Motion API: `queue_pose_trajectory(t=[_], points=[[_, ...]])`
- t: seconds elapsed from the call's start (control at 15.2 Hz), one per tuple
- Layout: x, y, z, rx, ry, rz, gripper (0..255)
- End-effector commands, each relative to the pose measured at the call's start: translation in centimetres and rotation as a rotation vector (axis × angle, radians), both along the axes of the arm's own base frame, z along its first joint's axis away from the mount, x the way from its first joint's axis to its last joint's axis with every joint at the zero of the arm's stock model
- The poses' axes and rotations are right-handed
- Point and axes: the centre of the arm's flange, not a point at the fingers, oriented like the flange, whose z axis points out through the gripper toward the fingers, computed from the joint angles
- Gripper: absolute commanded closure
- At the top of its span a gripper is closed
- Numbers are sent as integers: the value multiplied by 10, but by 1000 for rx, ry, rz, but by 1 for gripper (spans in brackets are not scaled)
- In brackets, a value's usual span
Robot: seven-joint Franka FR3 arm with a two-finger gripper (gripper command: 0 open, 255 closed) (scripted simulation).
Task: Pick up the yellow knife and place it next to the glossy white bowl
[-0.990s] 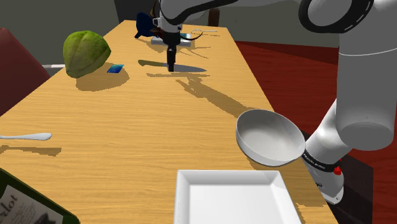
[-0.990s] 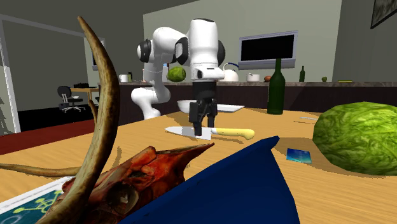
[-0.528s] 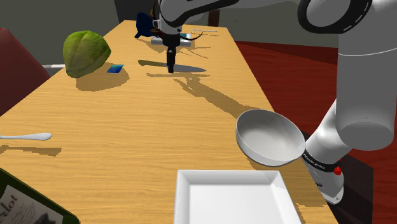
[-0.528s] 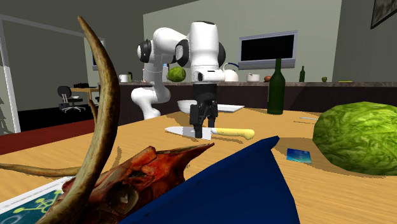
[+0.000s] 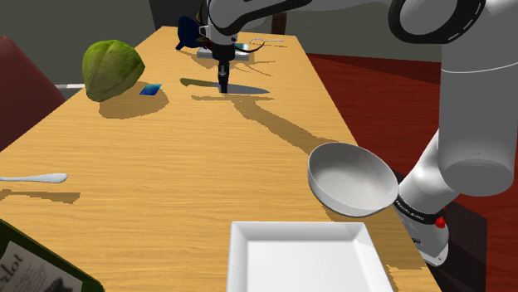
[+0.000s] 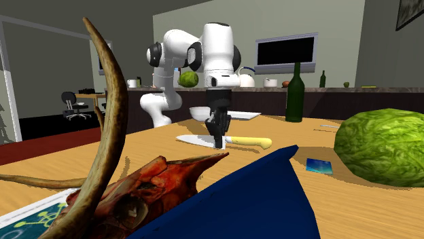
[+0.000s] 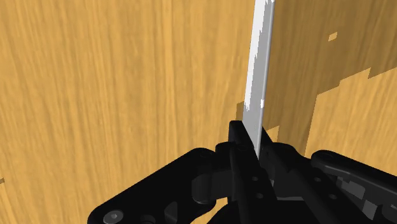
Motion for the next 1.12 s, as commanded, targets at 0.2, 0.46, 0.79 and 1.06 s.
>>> queue_pose_trajectory(t=[0.2, 0.46, 0.79, 1.06], points=[[0, 0, 5, 0, 0, 0, 255], [0, 0, 26, 0, 0, 0, 255], [0, 0, 53, 0, 0, 0, 255], [0, 0, 74, 0, 0, 0, 255]])
